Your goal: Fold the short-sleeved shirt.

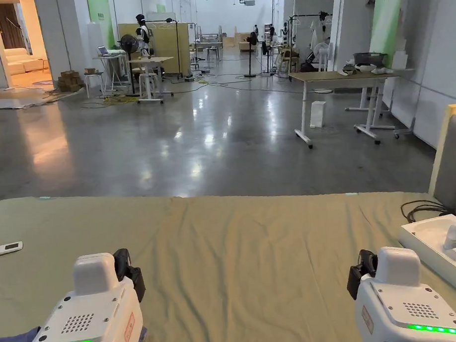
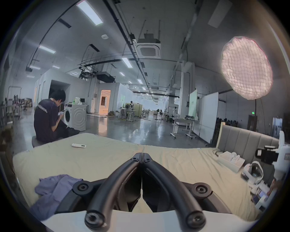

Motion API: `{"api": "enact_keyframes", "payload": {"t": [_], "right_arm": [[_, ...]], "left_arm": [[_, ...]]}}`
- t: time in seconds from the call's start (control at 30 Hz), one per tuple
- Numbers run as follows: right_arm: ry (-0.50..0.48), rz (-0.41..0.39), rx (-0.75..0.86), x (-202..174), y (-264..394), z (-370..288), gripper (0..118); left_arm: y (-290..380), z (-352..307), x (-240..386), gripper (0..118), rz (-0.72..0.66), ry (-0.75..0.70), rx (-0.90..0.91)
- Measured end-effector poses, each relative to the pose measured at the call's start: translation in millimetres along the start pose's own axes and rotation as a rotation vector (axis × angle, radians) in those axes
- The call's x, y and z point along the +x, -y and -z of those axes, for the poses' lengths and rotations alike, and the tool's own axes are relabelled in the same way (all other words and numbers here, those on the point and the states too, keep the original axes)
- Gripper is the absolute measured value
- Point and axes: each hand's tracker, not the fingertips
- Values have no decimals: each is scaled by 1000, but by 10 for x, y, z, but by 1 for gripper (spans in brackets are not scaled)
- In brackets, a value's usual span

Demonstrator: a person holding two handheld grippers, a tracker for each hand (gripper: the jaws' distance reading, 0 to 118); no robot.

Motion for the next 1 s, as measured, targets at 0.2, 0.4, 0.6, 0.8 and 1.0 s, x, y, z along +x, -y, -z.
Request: {"api": "enact_keyframes", "payload": {"t": [0.2,0.4,0.6,0.8,1.0], "right_arm": [[-39,-74,-6,-221,18,-7,0],[-120,-114,-35,-547,103,19,0],[-174,-130,-88,-832,275,86,0],[-210,-142,-148,-1003,461,154,0],[-219,-185,-184,-1080,605,175,0]], "left_arm": [[-10,-89,-302,2,138,30,-133],[153,-150,-1194,2,19,-76,-342],[514,-77,-2154,2,-85,-172,-625],[942,87,-2607,69,-99,-206,-847],[1291,330,-2715,70,-187,-188,-950]]}}
